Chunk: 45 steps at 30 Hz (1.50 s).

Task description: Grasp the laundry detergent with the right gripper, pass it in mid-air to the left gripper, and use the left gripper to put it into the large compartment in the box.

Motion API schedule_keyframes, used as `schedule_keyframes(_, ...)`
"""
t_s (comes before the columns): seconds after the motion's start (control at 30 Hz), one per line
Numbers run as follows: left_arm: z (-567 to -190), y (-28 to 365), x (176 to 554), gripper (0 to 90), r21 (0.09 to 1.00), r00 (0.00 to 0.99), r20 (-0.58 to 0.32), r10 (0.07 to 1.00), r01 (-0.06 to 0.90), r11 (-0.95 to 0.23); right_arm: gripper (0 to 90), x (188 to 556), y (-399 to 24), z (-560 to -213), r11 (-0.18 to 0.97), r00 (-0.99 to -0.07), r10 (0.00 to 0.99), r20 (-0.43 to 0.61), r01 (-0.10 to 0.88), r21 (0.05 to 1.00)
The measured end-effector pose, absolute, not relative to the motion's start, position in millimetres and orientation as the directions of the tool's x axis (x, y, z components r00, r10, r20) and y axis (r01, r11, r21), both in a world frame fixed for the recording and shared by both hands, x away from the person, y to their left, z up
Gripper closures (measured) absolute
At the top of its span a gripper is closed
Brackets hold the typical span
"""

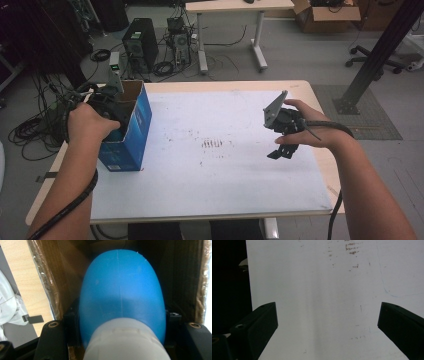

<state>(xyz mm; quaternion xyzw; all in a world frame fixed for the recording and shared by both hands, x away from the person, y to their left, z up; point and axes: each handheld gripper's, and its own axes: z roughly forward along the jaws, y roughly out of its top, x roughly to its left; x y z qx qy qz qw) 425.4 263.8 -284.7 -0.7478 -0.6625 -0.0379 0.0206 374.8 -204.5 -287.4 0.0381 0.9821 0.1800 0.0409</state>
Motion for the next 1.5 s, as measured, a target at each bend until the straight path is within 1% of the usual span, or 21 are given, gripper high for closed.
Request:
schedule_keyframes(0.3,-289.8,264.9,426.2,37.5,0.013,0.12,0.083,0.989,0.993,-0.121,3.0,373.9,-205.2,-288.2,0.931,-0.994,0.092,-0.067,0.062,0.361)
schedule_keyframes(0.77,-291.5,267.2,425.4,37.1,0.03,0.124,0.078,0.989,0.991,-0.127,3.0,373.1,-209.0,-289.8,0.928,-0.992,0.1,-0.072,0.067,0.365)
schedule_keyframes(1.03,-290.8,266.8,426.1,36.7,0.024,0.113,0.077,0.991,0.993,-0.115,3.0,373.1,-211.9,-291.6,0.928,-0.992,0.107,-0.072,0.073,0.367)
schedule_keyframes(1.1,-290.5,267.6,426.3,35.1,0.021,0.112,0.061,0.992,0.993,-0.114,3.0,373.3,-212.6,-292.4,0.927,-0.992,0.108,-0.071,0.074,0.369)
schedule_keyframes(1.5,-285.8,265.4,425.5,31.3,0.03,0.114,0.069,0.991,0.993,-0.116,3.0,373.7,-213.9,-293.3,0.924,-0.991,0.115,-0.067,0.082,0.374)
